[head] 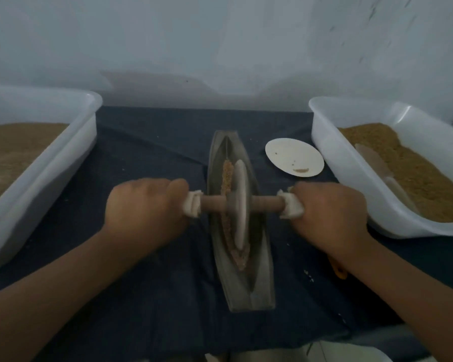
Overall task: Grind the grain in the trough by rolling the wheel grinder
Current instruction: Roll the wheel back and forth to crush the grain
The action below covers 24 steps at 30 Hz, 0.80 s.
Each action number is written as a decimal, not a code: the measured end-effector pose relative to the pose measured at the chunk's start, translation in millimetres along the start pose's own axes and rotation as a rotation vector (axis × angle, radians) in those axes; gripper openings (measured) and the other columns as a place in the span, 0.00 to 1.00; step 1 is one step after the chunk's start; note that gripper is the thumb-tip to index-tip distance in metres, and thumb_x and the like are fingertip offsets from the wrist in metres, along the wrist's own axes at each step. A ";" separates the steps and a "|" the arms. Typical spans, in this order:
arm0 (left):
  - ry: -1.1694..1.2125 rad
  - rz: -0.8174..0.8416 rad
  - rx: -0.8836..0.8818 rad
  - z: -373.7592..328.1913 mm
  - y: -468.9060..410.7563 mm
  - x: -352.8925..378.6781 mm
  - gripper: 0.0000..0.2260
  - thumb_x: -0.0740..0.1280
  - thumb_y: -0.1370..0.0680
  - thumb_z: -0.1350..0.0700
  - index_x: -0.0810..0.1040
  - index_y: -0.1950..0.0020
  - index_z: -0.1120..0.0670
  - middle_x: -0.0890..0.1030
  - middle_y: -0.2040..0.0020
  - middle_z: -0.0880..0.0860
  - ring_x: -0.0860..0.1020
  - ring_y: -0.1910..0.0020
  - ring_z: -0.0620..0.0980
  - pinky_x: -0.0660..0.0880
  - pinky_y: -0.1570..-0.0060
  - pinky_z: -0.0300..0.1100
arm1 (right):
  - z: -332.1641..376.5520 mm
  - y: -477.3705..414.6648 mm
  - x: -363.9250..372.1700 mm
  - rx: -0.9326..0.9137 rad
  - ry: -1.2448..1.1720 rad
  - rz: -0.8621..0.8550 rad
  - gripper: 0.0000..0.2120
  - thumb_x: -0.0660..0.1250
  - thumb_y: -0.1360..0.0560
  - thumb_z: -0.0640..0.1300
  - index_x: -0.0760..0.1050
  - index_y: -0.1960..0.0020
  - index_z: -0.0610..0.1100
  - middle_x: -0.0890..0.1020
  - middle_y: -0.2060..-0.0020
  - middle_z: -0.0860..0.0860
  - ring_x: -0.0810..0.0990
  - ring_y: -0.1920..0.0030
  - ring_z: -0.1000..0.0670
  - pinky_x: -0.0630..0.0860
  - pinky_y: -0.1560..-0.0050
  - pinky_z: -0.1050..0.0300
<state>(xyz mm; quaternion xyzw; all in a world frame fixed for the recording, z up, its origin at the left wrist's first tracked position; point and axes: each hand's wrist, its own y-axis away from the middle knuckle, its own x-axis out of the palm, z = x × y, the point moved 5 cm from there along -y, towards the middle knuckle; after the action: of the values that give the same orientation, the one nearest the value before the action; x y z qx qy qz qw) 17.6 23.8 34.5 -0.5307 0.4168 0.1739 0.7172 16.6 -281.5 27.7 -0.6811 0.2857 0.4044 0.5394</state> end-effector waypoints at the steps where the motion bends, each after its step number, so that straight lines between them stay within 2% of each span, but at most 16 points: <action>1: 0.003 -0.007 -0.042 4.2 -10.7 8.0 0.19 0.67 0.21 0.47 0.66 0.68 0.51 0.68 0.74 0.50 0.66 0.78 0.51 0.58 0.71 0.37 | 3.7 -17.1 3.0 -0.004 0.012 -0.022 0.19 0.59 0.23 0.65 0.68 0.66 0.54 0.69 0.75 0.57 0.68 0.76 0.54 0.66 0.76 0.59; 3: -0.002 0.007 -0.112 16.7 -38.1 28.5 0.20 0.70 0.21 0.48 0.64 0.68 0.50 0.69 0.74 0.51 0.69 0.78 0.53 0.65 0.72 0.40 | 3.7 -60.0 14.4 0.007 0.052 -0.057 0.20 0.62 0.20 0.63 0.68 0.66 0.53 0.70 0.74 0.56 0.67 0.75 0.54 0.59 0.74 0.61; 5: -0.051 0.092 -0.178 31.1 -67.3 46.1 0.21 0.67 0.19 0.45 0.64 0.67 0.50 0.73 0.72 0.52 0.72 0.76 0.55 0.70 0.71 0.43 | 0.9 -98.2 25.4 0.066 0.074 0.016 0.18 0.65 0.19 0.61 0.71 0.63 0.52 0.75 0.70 0.55 0.74 0.71 0.51 0.68 0.71 0.57; 7: -0.086 0.169 -0.238 37.3 -84.2 52.1 0.22 0.61 0.17 0.40 0.64 0.67 0.50 0.73 0.70 0.49 0.71 0.73 0.54 0.68 0.69 0.42 | 2.7 -113.0 29.1 0.115 0.061 0.102 0.19 0.64 0.19 0.62 0.73 0.61 0.50 0.78 0.67 0.53 0.79 0.66 0.47 0.75 0.65 0.52; 8: -0.086 0.186 -0.252 36.6 -83.7 51.5 0.22 0.59 0.17 0.40 0.65 0.67 0.49 0.72 0.70 0.48 0.71 0.72 0.54 0.67 0.69 0.42 | 3.6 -111.5 28.3 0.125 0.043 0.143 0.19 0.63 0.18 0.62 0.74 0.60 0.50 0.78 0.66 0.53 0.79 0.65 0.48 0.76 0.63 0.51; 11: -0.080 0.206 -0.196 22.1 -44.7 32.0 0.20 0.68 0.21 0.43 0.64 0.66 0.48 0.68 0.72 0.45 0.73 0.74 0.53 0.66 0.71 0.40 | 4.8 -75.6 15.2 0.108 -0.051 0.267 0.17 0.61 0.17 0.58 0.73 0.58 0.47 0.73 0.65 0.57 0.72 0.65 0.55 0.67 0.58 0.55; 13: -0.009 0.139 -0.094 7.9 -3.7 7.5 0.20 0.74 0.26 0.46 0.63 0.66 0.47 0.67 0.73 0.45 0.68 0.78 0.51 0.62 0.74 0.38 | 5.6 -36.3 -3.9 0.037 -0.037 0.234 0.19 0.57 0.22 0.62 0.73 0.58 0.48 0.73 0.67 0.56 0.72 0.68 0.54 0.74 0.59 0.52; 15: 0.040 0.118 -0.027 -1.1 25.6 -10.0 0.22 0.78 0.31 0.49 0.62 0.65 0.46 0.65 0.73 0.44 0.62 0.78 0.49 0.55 0.72 0.36 | 7.9 -3.7 -21.7 -0.038 -0.063 0.126 0.22 0.55 0.25 0.65 0.76 0.61 0.50 0.75 0.70 0.54 0.75 0.71 0.50 0.76 0.67 0.49; 18: 0.039 0.115 -0.043 -2.4 24.7 -7.1 0.21 0.78 0.31 0.51 0.63 0.65 0.47 0.69 0.74 0.48 0.65 0.80 0.52 0.56 0.72 0.37 | 11.0 -2.7 -21.2 -0.076 -0.067 0.023 0.18 0.64 0.23 0.63 0.71 0.66 0.53 0.70 0.74 0.57 0.67 0.76 0.55 0.63 0.74 0.59; 20: 0.013 0.106 -0.093 5.0 -3.1 6.2 0.21 0.77 0.27 0.50 0.64 0.66 0.48 0.72 0.74 0.51 0.70 0.80 0.55 0.60 0.73 0.38 | 11.0 -33.5 -7.6 -0.045 0.033 -0.028 0.19 0.67 0.23 0.61 0.66 0.67 0.54 0.62 0.75 0.60 0.60 0.76 0.58 0.51 0.72 0.63; 21: -0.009 0.103 -0.119 11.4 -20.5 15.2 0.19 0.75 0.25 0.49 0.64 0.65 0.48 0.74 0.73 0.52 0.73 0.78 0.56 0.63 0.73 0.39 | 10.4 -51.0 1.2 -0.033 0.078 -0.056 0.20 0.66 0.21 0.60 0.66 0.67 0.54 0.61 0.75 0.60 0.61 0.75 0.57 0.49 0.71 0.63; 22: -0.036 0.126 -0.155 18.7 -38.9 24.0 0.17 0.72 0.23 0.48 0.66 0.65 0.48 0.76 0.71 0.52 0.76 0.74 0.58 0.67 0.72 0.42 | 8.3 -68.1 11.2 -0.009 0.088 -0.055 0.20 0.65 0.20 0.61 0.67 0.66 0.53 0.64 0.74 0.59 0.65 0.75 0.55 0.53 0.72 0.62; 24: -0.083 0.228 -0.224 29.5 -70.2 34.9 0.14 0.66 0.20 0.47 0.67 0.62 0.48 0.79 0.64 0.52 0.80 0.66 0.59 0.75 0.66 0.46 | 2.0 -94.8 26.8 0.079 0.044 0.028 0.18 0.63 0.19 0.61 0.73 0.62 0.51 0.75 0.69 0.55 0.76 0.69 0.50 0.72 0.68 0.54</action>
<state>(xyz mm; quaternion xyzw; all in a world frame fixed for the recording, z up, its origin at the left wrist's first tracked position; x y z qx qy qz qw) 99.0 17.5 53.0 -0.5491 0.4224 0.3214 0.6456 108.1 -254.1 52.3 -0.6641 0.3227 0.3852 0.5536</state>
